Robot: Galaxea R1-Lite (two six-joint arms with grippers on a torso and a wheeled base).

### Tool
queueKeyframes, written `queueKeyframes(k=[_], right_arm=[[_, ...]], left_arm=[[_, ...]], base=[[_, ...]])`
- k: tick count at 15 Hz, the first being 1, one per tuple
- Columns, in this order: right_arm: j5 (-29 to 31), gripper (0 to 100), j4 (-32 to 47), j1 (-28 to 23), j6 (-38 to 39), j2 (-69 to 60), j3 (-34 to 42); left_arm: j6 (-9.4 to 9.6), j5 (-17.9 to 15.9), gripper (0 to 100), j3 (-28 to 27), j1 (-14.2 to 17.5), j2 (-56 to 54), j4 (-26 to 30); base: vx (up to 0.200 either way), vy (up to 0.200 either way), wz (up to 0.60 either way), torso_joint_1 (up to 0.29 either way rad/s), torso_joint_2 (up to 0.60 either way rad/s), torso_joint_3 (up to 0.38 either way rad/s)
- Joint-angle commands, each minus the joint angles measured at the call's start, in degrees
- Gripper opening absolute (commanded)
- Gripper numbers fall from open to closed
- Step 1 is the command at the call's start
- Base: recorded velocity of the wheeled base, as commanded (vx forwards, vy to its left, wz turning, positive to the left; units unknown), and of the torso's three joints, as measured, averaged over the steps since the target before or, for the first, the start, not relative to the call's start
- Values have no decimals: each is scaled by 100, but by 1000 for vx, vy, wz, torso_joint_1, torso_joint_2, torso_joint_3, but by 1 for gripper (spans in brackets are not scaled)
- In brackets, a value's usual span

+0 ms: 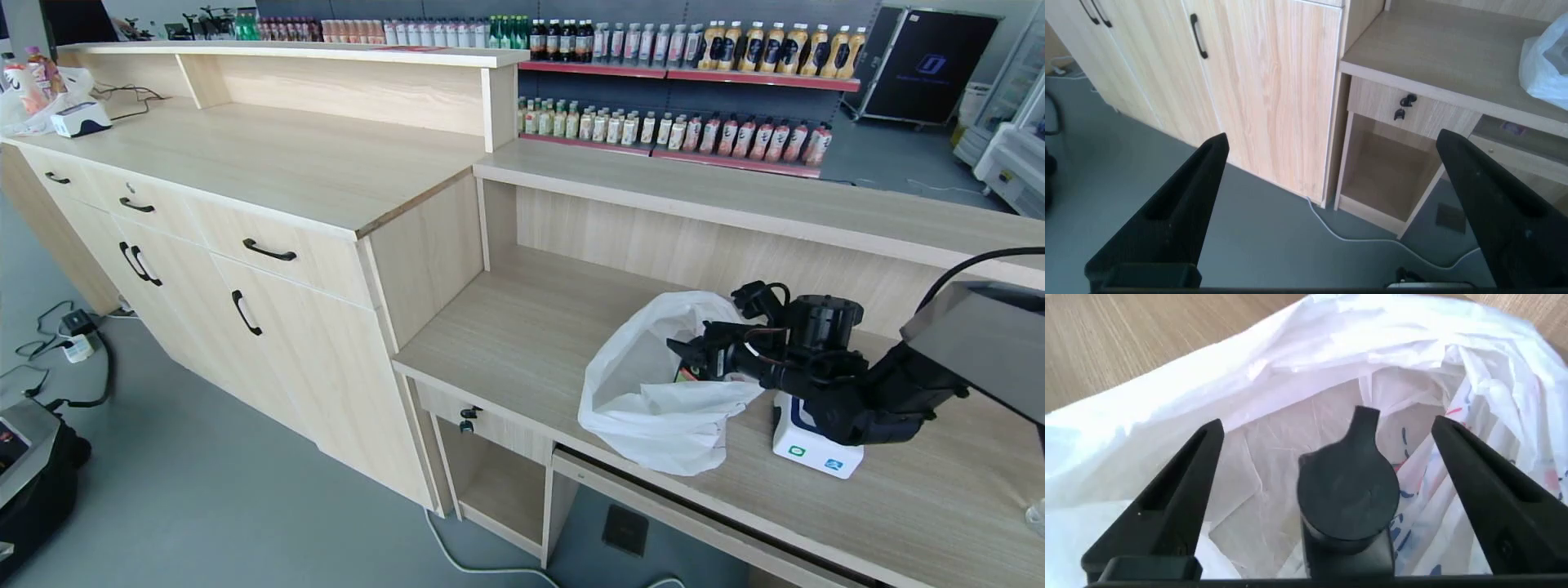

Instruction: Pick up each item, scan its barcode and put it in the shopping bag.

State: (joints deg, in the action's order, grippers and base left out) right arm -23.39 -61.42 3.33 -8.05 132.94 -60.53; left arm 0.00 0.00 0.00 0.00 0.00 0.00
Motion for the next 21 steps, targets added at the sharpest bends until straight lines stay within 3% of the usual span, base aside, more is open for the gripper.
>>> queueKeyframes(k=[1,3,6,8,9,12,15,17,21], right_arm=[[-51,100,218,-16,154,-857,15],[-25,100,684,-157,84,-1807,296],[37,100,1105,-781,-734,-3186,1377],[151,100,1316,-1467,-1366,-4048,2106],[608,100,1404,-1836,-1568,-4417,2379],[1698,100,1396,-2521,-1560,-4742,2642],[1856,100,1369,-3119,-1577,-4716,2713],[2155,100,1220,-3251,-1551,-4505,2801],[2146,100,51,-3497,-944,-3072,3038]], left_arm=[[0,0,100,0,0,0,0],[9,0,100,0,0,0,0],[0,0,100,0,0,0,0],[9,0,100,0,0,0,0],[0,0,100,0,0,0,0],[0,0,100,0,0,0,0],[0,0,100,0,0,0,0],[0,0,100,0,0,0,0],[9,0,100,0,0,0,0]], base=[[0,0,0,0,0,0],[0,0,0,0,0,0],[0,0,0,0,0,0],[0,0,-300,1,1,-1],[0,0,-600,7,-2,2],[0,0,-600,-1,2,-4],[0,0,-600,-1,2,2],[0,0,-600,0,2,-2],[0,0,-150,1,1,1]])
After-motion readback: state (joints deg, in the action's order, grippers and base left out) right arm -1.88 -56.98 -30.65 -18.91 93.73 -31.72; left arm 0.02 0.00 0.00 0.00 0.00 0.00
